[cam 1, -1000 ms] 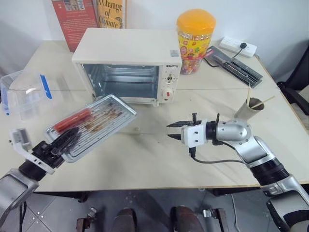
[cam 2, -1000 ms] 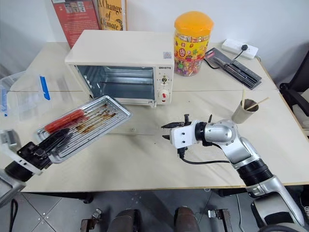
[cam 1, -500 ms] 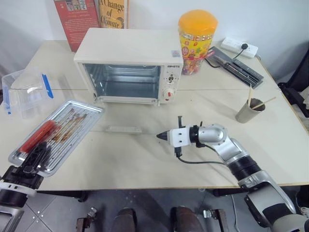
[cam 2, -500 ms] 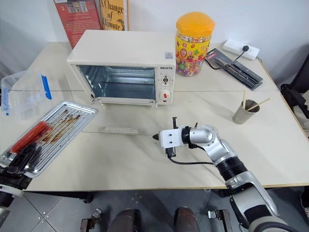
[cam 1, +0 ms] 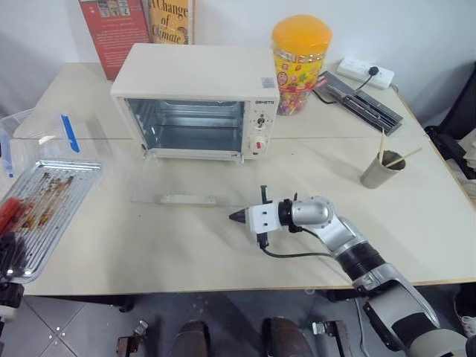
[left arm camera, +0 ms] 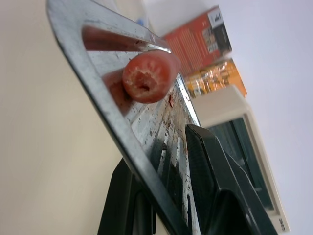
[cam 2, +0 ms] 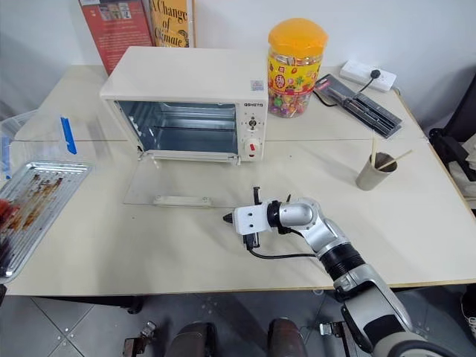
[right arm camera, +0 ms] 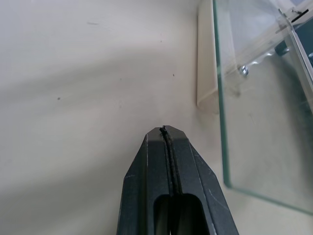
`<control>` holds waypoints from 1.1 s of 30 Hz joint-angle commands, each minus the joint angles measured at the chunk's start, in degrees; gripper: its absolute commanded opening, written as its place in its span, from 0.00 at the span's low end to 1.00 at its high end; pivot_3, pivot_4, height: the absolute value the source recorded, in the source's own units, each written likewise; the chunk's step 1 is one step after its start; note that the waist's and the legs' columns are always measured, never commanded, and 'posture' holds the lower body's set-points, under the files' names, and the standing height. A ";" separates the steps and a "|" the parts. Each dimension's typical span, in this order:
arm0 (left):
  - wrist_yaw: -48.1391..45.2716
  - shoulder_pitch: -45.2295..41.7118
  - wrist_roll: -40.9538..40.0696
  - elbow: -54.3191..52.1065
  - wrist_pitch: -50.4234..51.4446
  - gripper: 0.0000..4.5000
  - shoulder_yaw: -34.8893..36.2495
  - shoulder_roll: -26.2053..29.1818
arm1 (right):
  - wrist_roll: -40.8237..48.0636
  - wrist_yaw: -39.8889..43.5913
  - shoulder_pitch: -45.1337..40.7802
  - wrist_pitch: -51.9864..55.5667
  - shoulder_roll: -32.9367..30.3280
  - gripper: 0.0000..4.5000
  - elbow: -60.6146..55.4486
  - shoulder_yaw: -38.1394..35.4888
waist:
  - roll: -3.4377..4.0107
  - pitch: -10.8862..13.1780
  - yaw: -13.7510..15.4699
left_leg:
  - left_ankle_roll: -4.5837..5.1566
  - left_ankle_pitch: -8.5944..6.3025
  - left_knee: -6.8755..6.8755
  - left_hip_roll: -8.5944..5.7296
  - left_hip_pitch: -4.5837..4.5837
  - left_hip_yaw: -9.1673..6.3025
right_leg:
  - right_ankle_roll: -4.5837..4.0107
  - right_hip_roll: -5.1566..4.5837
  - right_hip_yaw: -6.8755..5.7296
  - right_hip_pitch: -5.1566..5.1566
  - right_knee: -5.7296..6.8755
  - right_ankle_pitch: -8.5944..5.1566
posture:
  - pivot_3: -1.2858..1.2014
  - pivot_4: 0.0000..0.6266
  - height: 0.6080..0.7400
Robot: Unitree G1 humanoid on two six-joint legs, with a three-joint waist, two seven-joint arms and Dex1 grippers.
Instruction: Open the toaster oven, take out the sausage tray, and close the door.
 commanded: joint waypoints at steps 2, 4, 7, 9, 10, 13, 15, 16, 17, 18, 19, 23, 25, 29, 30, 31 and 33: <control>-1.79 2.32 -0.78 0.56 -0.29 0.13 2.79 -1.24 | 1.54 -1.20 -4.73 0.00 0.94 0.00 -0.71 -2.53 | 0.00 0.00 -0.20 | 0.00 0.00 -0.01 0.04 0.00 0.04 | -0.02 0.02 0.01 -0.02 0.00 0.01 | 0.52 0.24 1.00; -2.14 2.66 -0.79 0.64 -0.13 0.13 2.96 -1.47 | 1.87 -1.81 -7.11 0.33 1.04 0.00 0.07 -3.48 | 0.00 0.00 -0.17 | -0.01 -0.01 -0.01 0.08 0.00 0.04 | -0.04 0.06 0.00 -0.03 0.00 0.02 | 0.52 0.24 1.00; -2.49 2.91 -0.79 0.95 0.26 0.13 3.02 -1.74 | 2.32 -2.49 -11.28 0.48 1.04 0.00 1.97 -4.65 | 0.00 0.00 -0.26 | -0.01 -0.01 0.05 0.18 0.01 0.08 | -0.16 0.14 0.01 -0.03 -0.01 0.09 | 0.52 0.24 1.00; -2.74 2.98 -0.79 1.05 0.62 0.13 2.74 -1.72 | 3.00 -2.52 -14.14 0.84 1.22 0.00 3.31 -5.46 | 0.01 0.00 -0.40 | -0.01 0.00 0.07 0.24 0.06 0.12 | -0.24 0.19 0.02 -0.01 -0.01 0.14 | 0.52 0.24 1.00; -2.84 2.98 -0.79 1.06 0.77 0.13 2.52 -1.75 | 3.26 -2.62 -15.89 0.92 1.35 0.00 4.29 -5.97 | 0.01 0.00 -0.42 | -0.02 0.00 0.07 0.28 0.07 0.13 | -0.28 0.22 0.02 -0.01 0.00 0.16 | 0.52 0.24 1.00; -3.14 2.96 -0.79 0.97 1.64 0.13 1.50 -1.93 | 3.66 -2.61 -20.43 0.60 1.58 0.00 7.03 -7.14 | 0.01 0.00 -0.35 | -0.02 0.00 0.03 0.33 0.06 0.14 | -0.29 0.27 0.03 -0.05 -0.02 0.17 | 0.52 0.24 1.00; -3.21 3.11 -0.78 0.81 2.18 0.13 0.71 -1.80 | 3.83 -2.49 -22.54 0.27 1.76 0.00 8.75 -7.62 | 0.01 0.00 -0.34 | -0.07 -0.03 -0.01 0.34 0.03 0.16 | -0.29 0.26 0.03 -0.10 -0.04 0.17 | 0.52 0.24 1.00; -3.27 2.98 -0.78 0.74 2.38 0.13 0.46 -1.71 | 3.91 -2.48 -23.43 -0.05 1.88 0.00 9.62 -7.81 | 0.01 0.00 -0.34 | -0.06 -0.03 -0.04 0.34 0.02 0.17 | -0.29 0.26 0.03 -0.12 -0.05 0.17 | 0.52 0.24 1.00; -3.29 2.86 -0.78 0.55 2.67 0.13 -0.01 -1.62 | 3.98 -2.58 -24.73 -0.31 2.03 0.00 10.76 -8.15 | 0.01 0.01 -0.34 | -0.07 -0.04 -0.05 0.34 0.01 0.19 | -0.29 0.26 0.03 -0.15 -0.05 0.17 | 0.52 0.24 1.00; -3.34 2.78 -0.77 0.34 2.99 0.13 -0.57 -1.43 | 4.05 -2.84 -26.14 -0.63 2.18 0.00 11.99 -8.54 | 0.01 0.01 -0.34 | -0.07 -0.05 -0.05 0.35 0.00 0.20 | -0.28 0.26 0.03 -0.17 -0.05 0.17 | 0.52 0.24 1.00; -3.36 2.61 -0.77 0.23 3.25 0.13 -1.13 -1.18 | 4.05 -3.24 -27.54 -0.94 2.35 0.00 13.36 -8.91 | 0.01 0.01 -0.35 | -0.07 -0.05 -0.04 0.35 -0.03 0.22 | -0.28 0.25 0.03 -0.21 -0.04 0.17 | 0.52 0.24 1.00; -4.54 2.89 -0.59 0.02 7.31 0.13 -4.94 1.65 | 2.79 -7.37 -32.76 -3.23 2.84 0.00 20.21 -10.14 | 0.04 0.03 -0.41 | -0.08 -0.05 -0.01 0.36 -0.08 0.28 | -0.28 0.26 0.07 -0.32 0.03 0.17 | 0.52 0.24 1.00; -5.24 1.72 -0.74 0.33 8.85 0.13 -5.74 3.42 | 4.06 -5.89 -33.27 -2.83 2.81 0.00 20.66 -10.64 | 0.03 0.02 -0.42 | -0.08 -0.05 -0.02 0.37 -0.07 0.28 | -0.29 0.26 0.08 -0.34 0.05 0.17 | 0.52 0.24 1.00; -6.37 0.11 -0.79 0.91 12.02 0.13 -7.69 7.38 | 10.04 2.79 -31.20 4.32 2.24 0.00 15.74 -11.97 | 0.04 0.03 -0.38 | -0.09 -0.06 -0.06 0.38 -0.10 0.29 | -0.28 0.26 0.08 -0.37 0.05 0.17 | 0.52 0.24 1.00; -6.58 -0.89 -0.79 1.24 13.25 0.13 -8.97 9.29 | 12.49 6.30 -29.31 8.38 1.21 0.00 11.75 -12.11 | 0.05 0.03 -0.34 | -0.09 -0.06 -0.06 0.38 -0.10 0.29 | -0.28 0.25 0.08 -0.37 0.07 0.17 | 0.52 0.24 1.00; -6.81 -2.67 -0.79 1.88 14.50 0.13 -10.49 11.30 | 15.33 9.92 -27.02 13.69 -0.11 0.00 7.03 -12.28 | 0.05 0.03 -0.16 | -0.09 -0.06 -0.07 0.39 -0.10 0.29 | -0.28 0.25 0.08 -0.37 0.10 0.17 | 0.52 0.24 1.00; -7.17 -4.72 -0.79 2.95 15.98 0.13 -12.05 13.70 | 18.30 13.55 -24.29 20.68 -1.62 0.00 0.80 -12.57 | 0.07 0.04 0.25 | -0.08 -0.06 -0.04 0.38 -0.13 0.14 | -0.27 0.24 0.03 -0.35 0.16 0.18 | 0.52 0.24 1.00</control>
